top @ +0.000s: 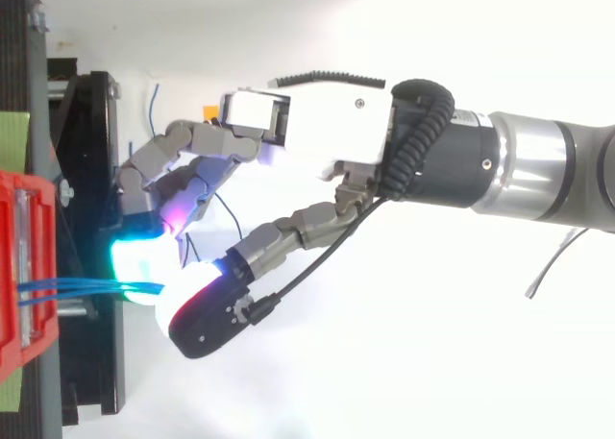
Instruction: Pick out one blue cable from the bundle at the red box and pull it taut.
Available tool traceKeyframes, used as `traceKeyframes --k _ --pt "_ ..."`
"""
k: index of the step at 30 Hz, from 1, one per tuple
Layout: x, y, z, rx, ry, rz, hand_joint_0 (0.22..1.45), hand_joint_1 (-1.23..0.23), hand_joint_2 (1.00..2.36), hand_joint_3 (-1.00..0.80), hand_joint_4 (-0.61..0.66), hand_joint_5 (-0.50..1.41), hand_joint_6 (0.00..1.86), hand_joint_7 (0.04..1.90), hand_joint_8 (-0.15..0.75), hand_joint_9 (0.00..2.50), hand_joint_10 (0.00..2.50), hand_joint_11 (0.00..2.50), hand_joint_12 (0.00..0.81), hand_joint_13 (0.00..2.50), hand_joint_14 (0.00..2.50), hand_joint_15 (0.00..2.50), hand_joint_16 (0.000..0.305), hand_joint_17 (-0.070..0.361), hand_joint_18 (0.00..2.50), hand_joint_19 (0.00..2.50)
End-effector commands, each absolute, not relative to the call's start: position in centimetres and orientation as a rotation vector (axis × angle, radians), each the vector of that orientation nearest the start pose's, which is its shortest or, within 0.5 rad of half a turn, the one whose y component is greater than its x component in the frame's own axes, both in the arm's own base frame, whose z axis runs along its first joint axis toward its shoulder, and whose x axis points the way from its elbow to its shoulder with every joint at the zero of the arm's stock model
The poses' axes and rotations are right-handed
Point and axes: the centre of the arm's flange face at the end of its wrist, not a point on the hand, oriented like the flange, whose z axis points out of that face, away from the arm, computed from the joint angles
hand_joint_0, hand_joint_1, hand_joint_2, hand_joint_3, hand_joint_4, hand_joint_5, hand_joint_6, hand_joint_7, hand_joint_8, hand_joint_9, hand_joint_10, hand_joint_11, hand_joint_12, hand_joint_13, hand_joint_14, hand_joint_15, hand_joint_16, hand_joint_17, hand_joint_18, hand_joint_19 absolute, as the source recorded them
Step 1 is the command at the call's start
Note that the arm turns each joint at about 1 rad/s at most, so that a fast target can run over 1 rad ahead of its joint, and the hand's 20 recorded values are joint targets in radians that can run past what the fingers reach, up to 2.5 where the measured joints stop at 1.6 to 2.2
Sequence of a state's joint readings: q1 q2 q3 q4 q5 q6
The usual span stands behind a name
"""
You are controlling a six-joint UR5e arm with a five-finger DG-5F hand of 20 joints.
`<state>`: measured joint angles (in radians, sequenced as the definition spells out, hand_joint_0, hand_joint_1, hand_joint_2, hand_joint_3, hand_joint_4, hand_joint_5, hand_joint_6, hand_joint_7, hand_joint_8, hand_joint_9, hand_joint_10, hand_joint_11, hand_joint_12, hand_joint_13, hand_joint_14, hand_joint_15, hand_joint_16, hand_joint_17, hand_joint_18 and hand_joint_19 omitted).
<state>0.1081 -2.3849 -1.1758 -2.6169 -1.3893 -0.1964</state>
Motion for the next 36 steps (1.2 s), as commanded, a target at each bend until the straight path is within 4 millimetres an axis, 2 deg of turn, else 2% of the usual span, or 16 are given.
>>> traceKeyframes --k 1,16,19,25,32,36 --pt "78.75 -6.72 20.66 1.044 1.157 1.062 0.73 -0.93 1.00 -0.50 -0.24 -0.13 0.96 1.11 0.184 1.01 0.03 0.71 0.267 0.71 0.01 0.33 0.038 0.086 0.80 0.54" --pt "78.64 -6.55 20.55 1.051 1.179 1.058 0.66 -0.92 1.00 -0.50 -0.17 -0.11 0.95 1.08 0.195 1.07 0.03 0.73 0.266 0.75 0.02 0.36 0.037 0.084 0.81 0.57" --pt "78.62 -6.57 20.54 1.053 1.179 1.056 0.65 -0.88 1.00 -0.50 -0.14 -0.10 0.95 1.13 0.195 1.09 0.03 0.73 0.267 0.76 0.02 0.36 0.037 0.084 0.82 0.58" --pt "78.67 -6.57 20.74 1.050 1.175 1.058 0.60 -0.76 1.00 -0.50 -0.08 -0.10 0.95 0.98 0.198 1.09 0.03 0.73 0.275 0.76 0.02 0.37 0.039 0.088 0.83 0.60" --pt "78.67 -6.57 20.59 1.050 1.175 1.058 0.56 -0.57 1.00 -0.50 -0.06 -0.10 0.90 0.98 0.199 1.08 0.03 0.70 0.287 0.75 0.02 0.38 0.042 0.094 0.81 0.63" --pt "78.70 -6.55 20.78 1.048 1.174 1.061 0.56 -0.56 1.00 -0.50 -0.05 -0.09 0.87 0.99 0.191 1.07 0.03 0.67 0.287 0.75 0.02 0.38 0.042 0.093 0.80 0.64"
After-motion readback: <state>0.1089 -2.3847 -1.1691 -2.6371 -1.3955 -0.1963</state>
